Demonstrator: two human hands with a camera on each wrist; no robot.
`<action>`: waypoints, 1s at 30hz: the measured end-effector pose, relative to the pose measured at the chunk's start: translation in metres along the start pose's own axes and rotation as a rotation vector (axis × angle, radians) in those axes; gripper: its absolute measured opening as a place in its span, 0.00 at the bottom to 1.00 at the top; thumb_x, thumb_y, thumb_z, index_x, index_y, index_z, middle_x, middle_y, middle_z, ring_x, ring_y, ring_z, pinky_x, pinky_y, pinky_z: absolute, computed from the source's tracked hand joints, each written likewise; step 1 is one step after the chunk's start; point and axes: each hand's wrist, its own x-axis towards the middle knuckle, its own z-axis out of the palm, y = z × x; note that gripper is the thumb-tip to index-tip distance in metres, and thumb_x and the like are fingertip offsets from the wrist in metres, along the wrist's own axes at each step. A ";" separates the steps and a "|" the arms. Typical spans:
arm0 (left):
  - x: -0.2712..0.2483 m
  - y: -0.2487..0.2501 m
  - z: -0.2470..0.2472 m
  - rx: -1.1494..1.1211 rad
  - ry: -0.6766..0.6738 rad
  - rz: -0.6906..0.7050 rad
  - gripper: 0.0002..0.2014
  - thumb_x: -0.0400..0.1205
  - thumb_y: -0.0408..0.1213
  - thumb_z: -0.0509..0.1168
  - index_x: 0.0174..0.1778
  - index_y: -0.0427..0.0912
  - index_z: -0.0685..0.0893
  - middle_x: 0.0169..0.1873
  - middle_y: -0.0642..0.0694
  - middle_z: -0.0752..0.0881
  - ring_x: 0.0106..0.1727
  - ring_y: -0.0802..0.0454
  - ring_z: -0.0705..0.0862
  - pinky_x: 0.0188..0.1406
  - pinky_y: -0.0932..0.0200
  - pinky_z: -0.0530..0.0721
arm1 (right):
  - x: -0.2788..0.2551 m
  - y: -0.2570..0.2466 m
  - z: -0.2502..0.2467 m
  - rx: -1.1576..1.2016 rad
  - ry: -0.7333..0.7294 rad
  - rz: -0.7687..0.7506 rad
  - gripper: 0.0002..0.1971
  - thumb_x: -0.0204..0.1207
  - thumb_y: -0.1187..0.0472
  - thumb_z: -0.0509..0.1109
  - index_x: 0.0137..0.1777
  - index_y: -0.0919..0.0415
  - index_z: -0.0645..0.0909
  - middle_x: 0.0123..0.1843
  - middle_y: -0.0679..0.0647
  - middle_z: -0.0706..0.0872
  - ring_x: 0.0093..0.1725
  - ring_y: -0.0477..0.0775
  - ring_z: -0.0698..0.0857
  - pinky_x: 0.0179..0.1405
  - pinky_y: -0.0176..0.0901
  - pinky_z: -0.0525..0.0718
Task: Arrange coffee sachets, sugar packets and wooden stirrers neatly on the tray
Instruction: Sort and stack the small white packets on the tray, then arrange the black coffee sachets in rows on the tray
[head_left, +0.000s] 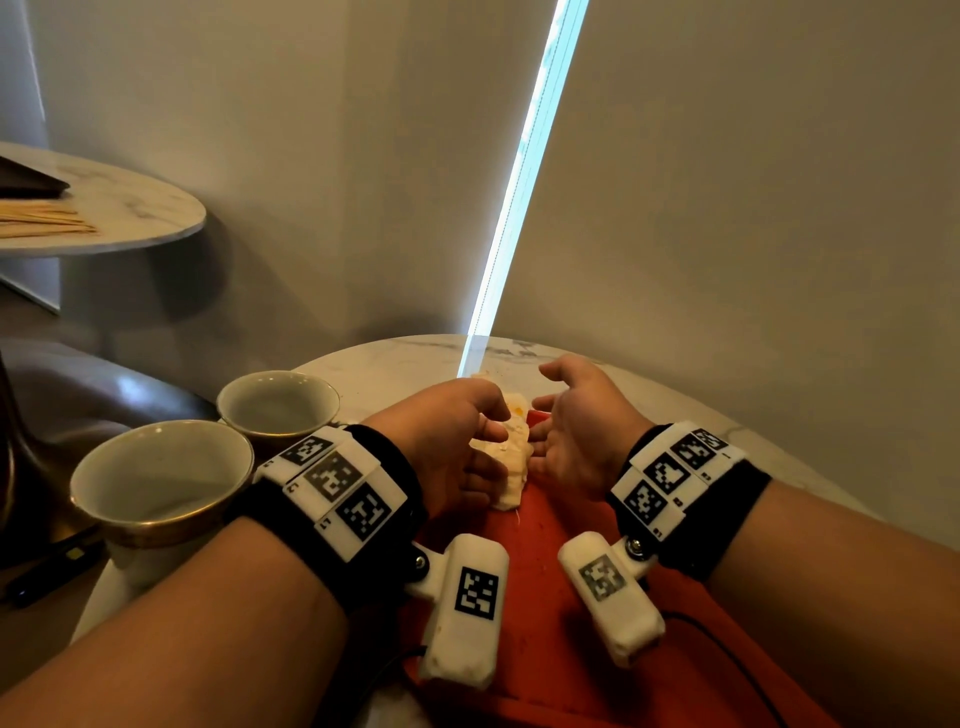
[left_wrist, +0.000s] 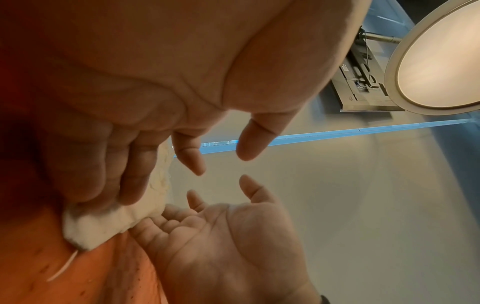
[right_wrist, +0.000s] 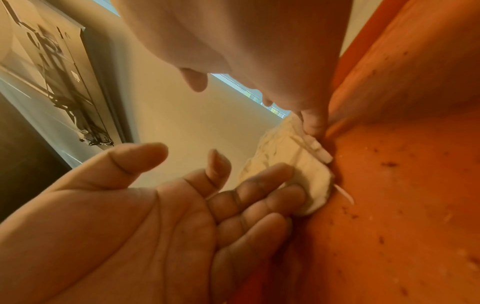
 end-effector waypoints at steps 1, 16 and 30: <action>0.000 0.000 0.000 -0.007 0.001 0.004 0.11 0.81 0.44 0.60 0.48 0.39 0.78 0.49 0.31 0.83 0.47 0.37 0.83 0.40 0.50 0.79 | 0.002 -0.001 -0.002 -0.015 0.010 -0.006 0.23 0.81 0.45 0.59 0.64 0.64 0.70 0.60 0.71 0.81 0.64 0.68 0.83 0.58 0.58 0.83; -0.007 0.007 -0.002 -0.120 0.035 0.069 0.11 0.83 0.42 0.58 0.53 0.39 0.78 0.57 0.32 0.86 0.59 0.35 0.86 0.50 0.46 0.83 | 0.020 -0.005 -0.013 -0.059 0.011 -0.069 0.28 0.82 0.42 0.57 0.72 0.63 0.68 0.62 0.72 0.79 0.62 0.69 0.82 0.51 0.56 0.80; -0.026 0.014 -0.002 -0.444 0.086 0.260 0.07 0.84 0.41 0.55 0.45 0.42 0.74 0.48 0.39 0.83 0.48 0.44 0.83 0.44 0.51 0.80 | -0.123 -0.027 -0.135 -0.360 0.040 -0.157 0.25 0.81 0.45 0.58 0.61 0.67 0.81 0.52 0.64 0.82 0.47 0.59 0.81 0.45 0.51 0.77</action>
